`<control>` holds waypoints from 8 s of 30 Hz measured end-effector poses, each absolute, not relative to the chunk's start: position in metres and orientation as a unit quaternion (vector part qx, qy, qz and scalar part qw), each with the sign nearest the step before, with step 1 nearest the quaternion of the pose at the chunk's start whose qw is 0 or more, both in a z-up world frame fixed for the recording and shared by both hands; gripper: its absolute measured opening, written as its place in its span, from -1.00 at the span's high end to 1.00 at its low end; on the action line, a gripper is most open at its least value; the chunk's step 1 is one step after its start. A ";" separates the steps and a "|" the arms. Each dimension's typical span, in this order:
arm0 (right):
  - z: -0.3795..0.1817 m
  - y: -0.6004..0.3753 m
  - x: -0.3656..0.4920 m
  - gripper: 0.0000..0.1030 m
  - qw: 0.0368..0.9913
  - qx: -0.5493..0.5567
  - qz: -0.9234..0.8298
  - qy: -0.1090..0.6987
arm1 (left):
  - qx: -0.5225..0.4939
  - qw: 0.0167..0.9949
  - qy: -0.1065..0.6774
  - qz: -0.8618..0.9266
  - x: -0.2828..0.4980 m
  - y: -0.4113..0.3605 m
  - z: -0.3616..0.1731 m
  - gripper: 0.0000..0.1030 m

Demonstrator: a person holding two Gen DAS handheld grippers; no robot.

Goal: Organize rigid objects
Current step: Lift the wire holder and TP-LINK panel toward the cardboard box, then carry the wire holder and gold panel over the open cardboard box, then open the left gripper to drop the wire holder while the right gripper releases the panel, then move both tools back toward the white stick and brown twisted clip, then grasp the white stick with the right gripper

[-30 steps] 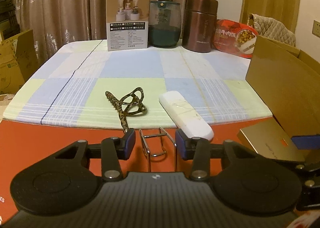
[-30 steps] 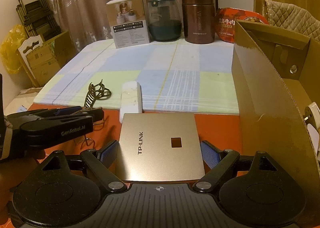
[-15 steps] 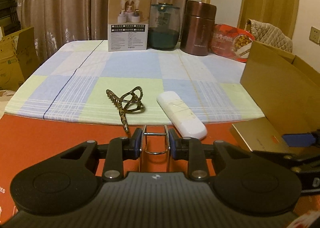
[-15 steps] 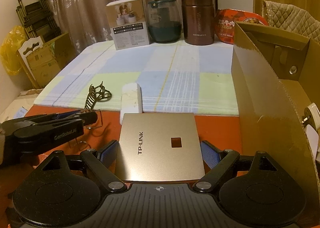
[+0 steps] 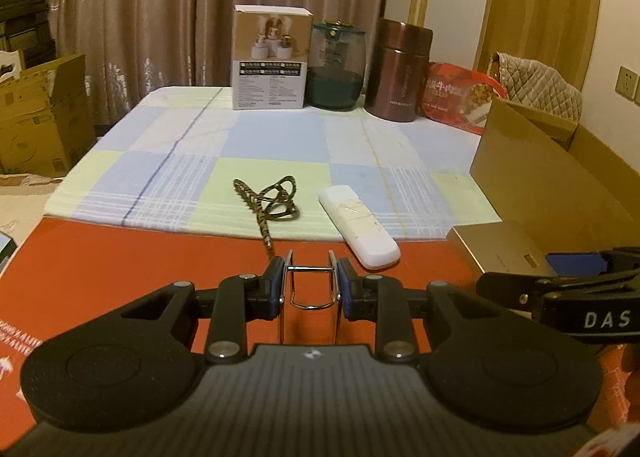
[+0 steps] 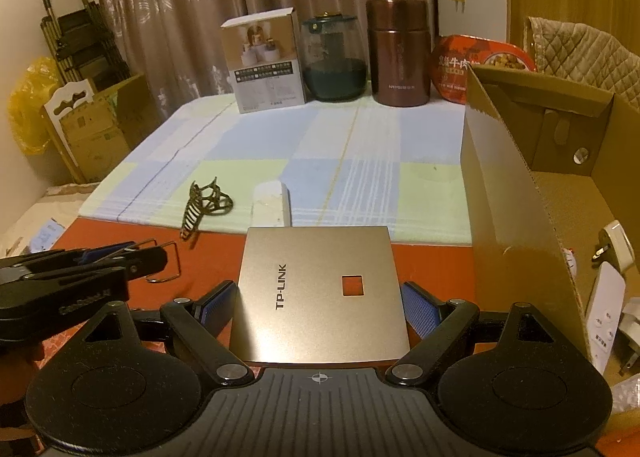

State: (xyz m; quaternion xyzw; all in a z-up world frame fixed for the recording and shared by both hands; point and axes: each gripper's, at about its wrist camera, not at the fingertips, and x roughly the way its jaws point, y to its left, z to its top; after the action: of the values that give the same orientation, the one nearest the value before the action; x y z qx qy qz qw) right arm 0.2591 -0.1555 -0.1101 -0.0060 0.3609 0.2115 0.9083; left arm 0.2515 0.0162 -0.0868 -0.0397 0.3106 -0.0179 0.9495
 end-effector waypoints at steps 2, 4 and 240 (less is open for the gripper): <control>-0.108 -0.156 0.253 -0.64 0.908 -0.005 0.213 0.361 | -0.047 0.949 0.310 -0.012 0.244 0.018 -0.081 0.55; -0.104 -0.157 0.246 -0.64 0.908 -0.004 0.214 0.361 | -0.056 0.949 0.311 -0.005 0.234 0.020 -0.075 0.55; -0.150 -0.079 0.322 -0.22 0.878 -0.082 0.276 0.382 | -0.016 0.933 0.355 -0.055 0.318 0.079 -0.087 0.07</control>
State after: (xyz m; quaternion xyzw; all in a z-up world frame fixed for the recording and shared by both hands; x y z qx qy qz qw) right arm 0.3217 -0.0788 -0.1500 -0.0818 0.3823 0.2764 0.8779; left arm 0.3176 0.0790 -0.0873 -0.0163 0.3555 -0.0552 0.9329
